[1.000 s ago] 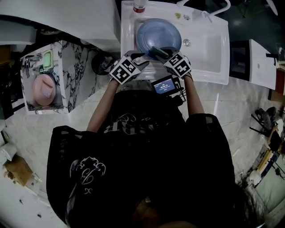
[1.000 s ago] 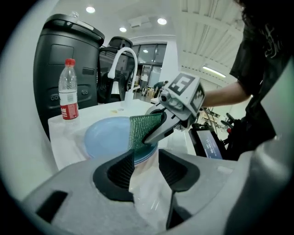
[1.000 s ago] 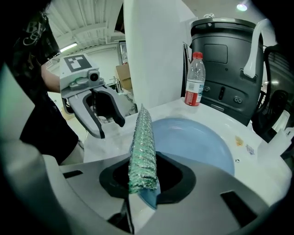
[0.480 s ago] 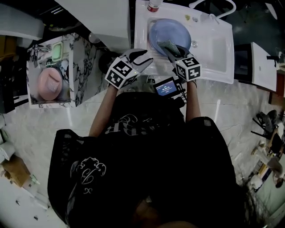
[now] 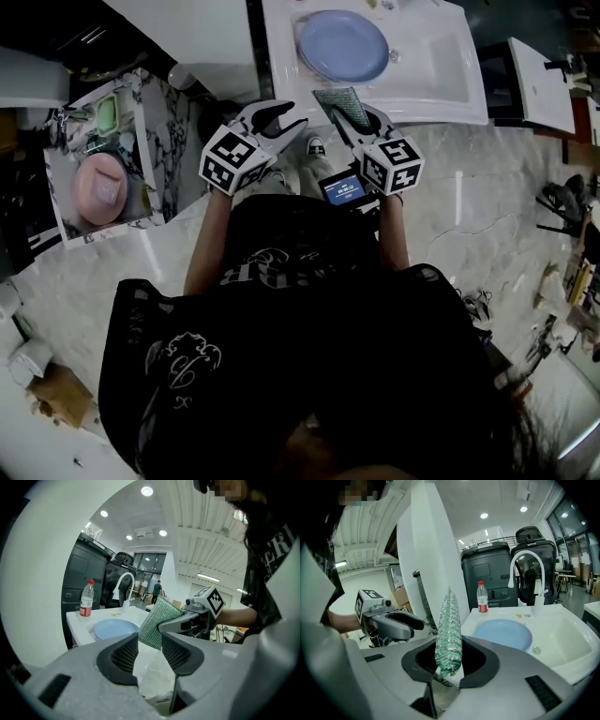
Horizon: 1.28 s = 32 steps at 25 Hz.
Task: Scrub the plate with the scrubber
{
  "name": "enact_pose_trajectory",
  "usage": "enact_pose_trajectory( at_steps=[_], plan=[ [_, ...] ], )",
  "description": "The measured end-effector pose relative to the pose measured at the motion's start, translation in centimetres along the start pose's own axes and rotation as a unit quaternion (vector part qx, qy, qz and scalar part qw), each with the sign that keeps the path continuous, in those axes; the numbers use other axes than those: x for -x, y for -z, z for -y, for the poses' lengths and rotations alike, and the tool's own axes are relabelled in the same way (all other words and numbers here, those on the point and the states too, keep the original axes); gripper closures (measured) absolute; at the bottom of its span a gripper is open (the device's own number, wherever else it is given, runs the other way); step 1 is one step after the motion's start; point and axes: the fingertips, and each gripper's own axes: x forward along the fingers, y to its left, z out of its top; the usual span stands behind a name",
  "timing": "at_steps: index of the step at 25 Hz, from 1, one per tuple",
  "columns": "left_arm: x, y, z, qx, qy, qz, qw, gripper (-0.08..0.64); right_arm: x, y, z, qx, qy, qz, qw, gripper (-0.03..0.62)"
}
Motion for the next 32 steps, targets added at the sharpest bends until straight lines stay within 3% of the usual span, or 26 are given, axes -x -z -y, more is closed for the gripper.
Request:
enact_pose_trajectory(
  at_steps=[8,14,19,32],
  plan=[
    [-0.5,0.9,3.4,-0.003,0.034,-0.001,0.9994,0.394,3.3,2.9,-2.3,-0.020,0.013,-0.019,1.000,0.502],
    [-0.2,1.1,4.4,-0.014,0.019,0.001,0.9997,0.436,4.4,3.7,-3.9,-0.018,0.003,-0.021,1.000,0.502],
    [-0.1,1.0,6.4,-0.001,0.003,0.016,0.9999,0.453,7.4,5.4,-4.1,-0.016,0.004,-0.020,1.000,0.503],
    [-1.3,2.8,20.2,-0.049,-0.003,-0.012,0.9987,0.454,19.2,10.3,-4.6,-0.025,0.006,0.028,0.999,0.503]
  ],
)
